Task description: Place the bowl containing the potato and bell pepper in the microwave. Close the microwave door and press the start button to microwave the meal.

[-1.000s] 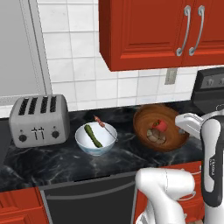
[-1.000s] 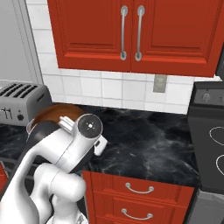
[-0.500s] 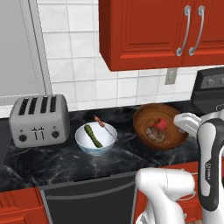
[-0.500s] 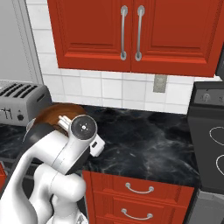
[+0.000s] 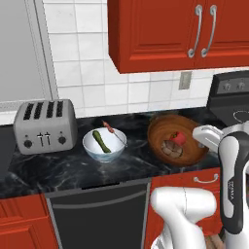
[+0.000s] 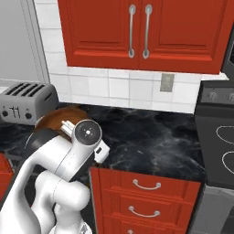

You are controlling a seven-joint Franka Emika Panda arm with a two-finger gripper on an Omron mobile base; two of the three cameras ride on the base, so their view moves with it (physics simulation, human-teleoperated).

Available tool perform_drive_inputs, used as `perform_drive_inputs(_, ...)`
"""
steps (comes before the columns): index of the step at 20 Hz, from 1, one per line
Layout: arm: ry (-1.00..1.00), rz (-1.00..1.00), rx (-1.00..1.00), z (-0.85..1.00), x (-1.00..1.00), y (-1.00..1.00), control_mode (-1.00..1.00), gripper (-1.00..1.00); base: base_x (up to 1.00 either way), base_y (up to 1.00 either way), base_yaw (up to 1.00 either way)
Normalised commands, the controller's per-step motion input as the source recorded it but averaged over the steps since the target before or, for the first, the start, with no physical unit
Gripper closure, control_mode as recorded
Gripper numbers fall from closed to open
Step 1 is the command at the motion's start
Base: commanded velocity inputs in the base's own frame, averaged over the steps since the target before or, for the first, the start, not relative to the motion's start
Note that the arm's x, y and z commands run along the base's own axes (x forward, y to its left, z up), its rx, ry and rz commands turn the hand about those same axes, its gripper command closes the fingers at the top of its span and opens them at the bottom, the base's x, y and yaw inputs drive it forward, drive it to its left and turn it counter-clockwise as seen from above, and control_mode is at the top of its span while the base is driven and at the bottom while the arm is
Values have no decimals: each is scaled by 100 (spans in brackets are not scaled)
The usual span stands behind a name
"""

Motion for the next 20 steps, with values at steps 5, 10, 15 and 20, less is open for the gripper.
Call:
perform_drive_inputs(5, 0, 0, 0, 0, 0, 0, 100, 100, -86, -10, -13)
perform_drive_inputs(10, 0, 0, 0, 0, 0, 0, 100, 100, -74, -37, -46)
perform_drive_inputs(15, 0, 0, 0, 0, 0, 0, 100, 100, -56, -38, -62)
perform_drive_inputs(20, 0, 0, 0, 0, 0, 0, 100, 100, -25, -52, -61)
